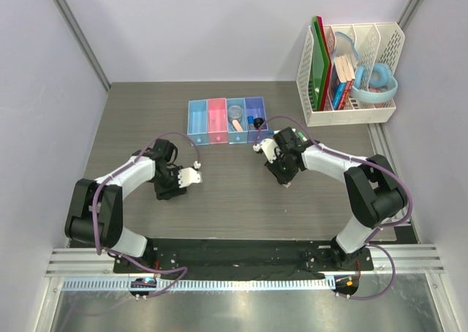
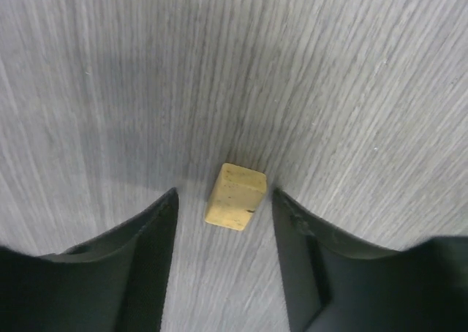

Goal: Sort the stationery into containers
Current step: Pick up the stationery from the center of the board.

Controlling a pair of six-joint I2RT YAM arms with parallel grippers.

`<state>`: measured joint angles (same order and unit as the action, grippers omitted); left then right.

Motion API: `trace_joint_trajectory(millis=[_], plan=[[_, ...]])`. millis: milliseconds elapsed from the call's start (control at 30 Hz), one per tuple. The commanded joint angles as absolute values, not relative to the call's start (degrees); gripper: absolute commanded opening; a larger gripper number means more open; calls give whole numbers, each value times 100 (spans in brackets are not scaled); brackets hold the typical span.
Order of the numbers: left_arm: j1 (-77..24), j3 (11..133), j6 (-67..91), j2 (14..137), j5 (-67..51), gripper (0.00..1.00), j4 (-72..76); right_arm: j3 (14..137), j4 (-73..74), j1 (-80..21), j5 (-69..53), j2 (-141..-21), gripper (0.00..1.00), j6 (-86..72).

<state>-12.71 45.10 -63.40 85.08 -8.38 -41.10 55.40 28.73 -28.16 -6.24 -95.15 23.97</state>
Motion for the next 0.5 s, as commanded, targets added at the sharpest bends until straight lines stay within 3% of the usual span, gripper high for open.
trace_joint_trajectory(millis=[0,200,467], plan=[[-1187,4210,-6592,9061,-369,38,-4096,5537,2883,-2839,-800,-9510,18,2329],[-1187,4297,-6469,9184,-527,0,-4052,5546,2892,-2839,-809,-9545,11,2338],[-1187,5123,-5715,8763,-1405,0,-4517,5704,2935,-2839,-826,-9317,8,2338]])
